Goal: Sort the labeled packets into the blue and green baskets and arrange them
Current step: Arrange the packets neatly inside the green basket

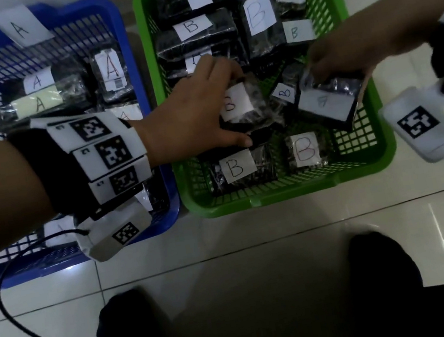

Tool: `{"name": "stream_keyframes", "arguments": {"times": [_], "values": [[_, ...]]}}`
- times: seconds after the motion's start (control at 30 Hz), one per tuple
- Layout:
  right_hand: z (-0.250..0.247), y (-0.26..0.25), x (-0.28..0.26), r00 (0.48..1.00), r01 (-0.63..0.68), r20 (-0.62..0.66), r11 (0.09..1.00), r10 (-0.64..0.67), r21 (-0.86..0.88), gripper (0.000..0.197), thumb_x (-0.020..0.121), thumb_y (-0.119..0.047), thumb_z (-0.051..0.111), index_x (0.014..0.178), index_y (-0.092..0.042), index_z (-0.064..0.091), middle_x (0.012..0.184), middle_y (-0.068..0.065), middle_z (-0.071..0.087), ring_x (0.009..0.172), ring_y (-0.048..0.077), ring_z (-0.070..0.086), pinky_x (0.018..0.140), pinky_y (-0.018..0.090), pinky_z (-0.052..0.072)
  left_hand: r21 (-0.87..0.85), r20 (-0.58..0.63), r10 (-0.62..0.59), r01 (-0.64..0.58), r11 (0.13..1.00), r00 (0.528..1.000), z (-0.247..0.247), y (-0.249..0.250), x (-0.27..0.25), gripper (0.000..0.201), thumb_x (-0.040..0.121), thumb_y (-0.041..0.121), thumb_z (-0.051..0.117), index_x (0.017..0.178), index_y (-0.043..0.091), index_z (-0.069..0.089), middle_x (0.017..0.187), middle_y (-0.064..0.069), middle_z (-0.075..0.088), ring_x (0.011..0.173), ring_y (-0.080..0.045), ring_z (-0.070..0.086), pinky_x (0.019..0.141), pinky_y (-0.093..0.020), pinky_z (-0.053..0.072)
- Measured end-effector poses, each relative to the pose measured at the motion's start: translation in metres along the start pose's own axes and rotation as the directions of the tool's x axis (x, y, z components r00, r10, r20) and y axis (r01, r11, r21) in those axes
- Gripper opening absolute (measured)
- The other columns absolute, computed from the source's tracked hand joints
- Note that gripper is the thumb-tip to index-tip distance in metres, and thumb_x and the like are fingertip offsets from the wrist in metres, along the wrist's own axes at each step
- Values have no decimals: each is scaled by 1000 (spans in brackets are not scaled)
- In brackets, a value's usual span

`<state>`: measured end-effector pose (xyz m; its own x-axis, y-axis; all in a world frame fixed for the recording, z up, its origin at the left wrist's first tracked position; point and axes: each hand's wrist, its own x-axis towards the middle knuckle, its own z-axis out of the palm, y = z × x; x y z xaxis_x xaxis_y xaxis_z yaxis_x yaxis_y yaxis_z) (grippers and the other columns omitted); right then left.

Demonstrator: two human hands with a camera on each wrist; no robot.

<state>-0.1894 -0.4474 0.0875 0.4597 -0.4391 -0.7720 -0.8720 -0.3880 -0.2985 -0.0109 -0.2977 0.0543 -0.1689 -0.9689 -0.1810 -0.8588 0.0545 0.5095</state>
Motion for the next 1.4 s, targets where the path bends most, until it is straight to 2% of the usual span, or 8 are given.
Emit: {"name": "stream_keyframes", "arguments": {"times": [0.2,0.37,0.5,0.63,0.9,1.07,1.23,1.4], "values": [[-30,11,-5,942,-3,-335,996,31,84,21,98,-17,45,98,2,54,77,13,52,59,30,50,53,30,43,-3,247,190,-195,981,950,15,32,8,77,74,51,71,135,20,36,130,-1,34,106,-13,43,84,-24,42],[-24,12,-10,981,-41,-186,996,54,73,19,96,-16,50,87,-1,55,75,18,57,55,31,54,51,32,45,121,261,185,-222,967,947,36,38,19,50,89,28,61,132,18,39,131,-4,39,95,-18,51,68,-30,42],[-19,14,-8,988,-31,-150,999,37,43,15,95,-19,51,93,-6,57,76,18,63,56,31,59,63,39,50,244,272,193,-262,934,943,37,38,26,49,89,34,57,133,16,42,130,-4,48,112,-22,51,93,-37,41],[-22,16,-8,985,-4,-171,995,21,96,12,95,-18,51,95,-9,58,78,18,62,57,30,56,60,35,48,374,164,313,-353,858,935,41,36,25,43,79,36,67,115,13,60,106,-6,65,102,-28,53,87,-41,34],[-23,15,-6,972,44,-235,995,-22,87,13,96,-18,49,98,-8,58,72,13,58,52,25,48,56,33,40,204,98,163,-180,962,982,40,35,24,37,83,51,59,109,24,58,101,10,62,107,-15,46,88,-32,19],[-24,12,-6,962,88,-266,992,-60,94,15,94,-19,50,97,-7,60,77,13,56,59,26,44,55,33,37,291,112,301,-321,901,947,32,30,10,37,77,34,71,106,15,58,100,-2,66,99,-25,52,81,-33,22],[-20,7,-4,976,121,-190,988,-102,94,10,92,-18,55,86,-18,63,84,10,63,67,24,53,57,32,42,8,225,0,-2,1000,974,7,15,5,35,81,37,69,109,20,57,99,7,63,82,-4,50,66,-12,38],[-15,3,-3,982,163,-130,957,-135,240,10,89,-15,59,90,-24,64,96,4,66,87,24,62,64,35,50,3,249,-73,74,997,966,-2,0,1,31,80,33,72,107,21,64,98,8,66,71,3,50,63,-4,38]]}}
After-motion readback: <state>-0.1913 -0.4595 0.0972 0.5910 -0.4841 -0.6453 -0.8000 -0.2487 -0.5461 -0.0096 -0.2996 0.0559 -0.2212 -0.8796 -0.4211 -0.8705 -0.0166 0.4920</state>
